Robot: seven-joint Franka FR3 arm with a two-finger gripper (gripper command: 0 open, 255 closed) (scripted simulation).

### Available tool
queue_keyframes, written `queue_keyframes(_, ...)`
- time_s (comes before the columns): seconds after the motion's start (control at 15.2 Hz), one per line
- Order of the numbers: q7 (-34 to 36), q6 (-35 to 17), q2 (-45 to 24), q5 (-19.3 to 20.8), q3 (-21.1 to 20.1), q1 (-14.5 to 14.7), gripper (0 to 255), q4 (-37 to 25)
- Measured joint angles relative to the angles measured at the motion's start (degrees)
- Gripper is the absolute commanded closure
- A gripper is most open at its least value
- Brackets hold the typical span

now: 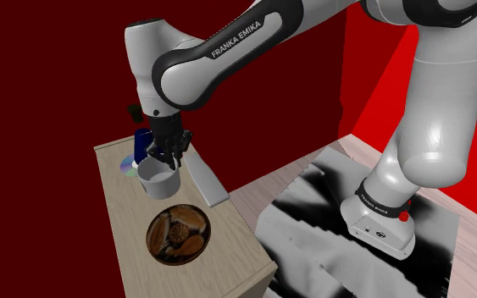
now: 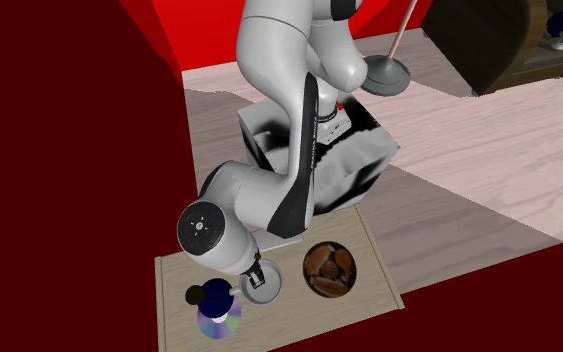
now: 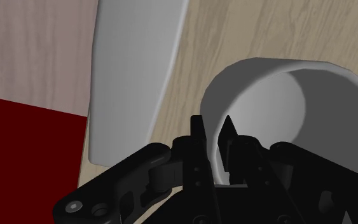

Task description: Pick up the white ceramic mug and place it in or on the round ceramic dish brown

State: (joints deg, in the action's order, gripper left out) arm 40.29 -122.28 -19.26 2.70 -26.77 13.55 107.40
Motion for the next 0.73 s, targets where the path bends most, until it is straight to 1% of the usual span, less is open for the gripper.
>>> queue_keyframes(0.2,-0.08,0.68,0.44,-0.22,-0.1,-0.08,255,-0.27)
queue_keyframes(0.73,-0.44,6.08,2.98,-1.44,-0.61,-0.46,255,-3.39)
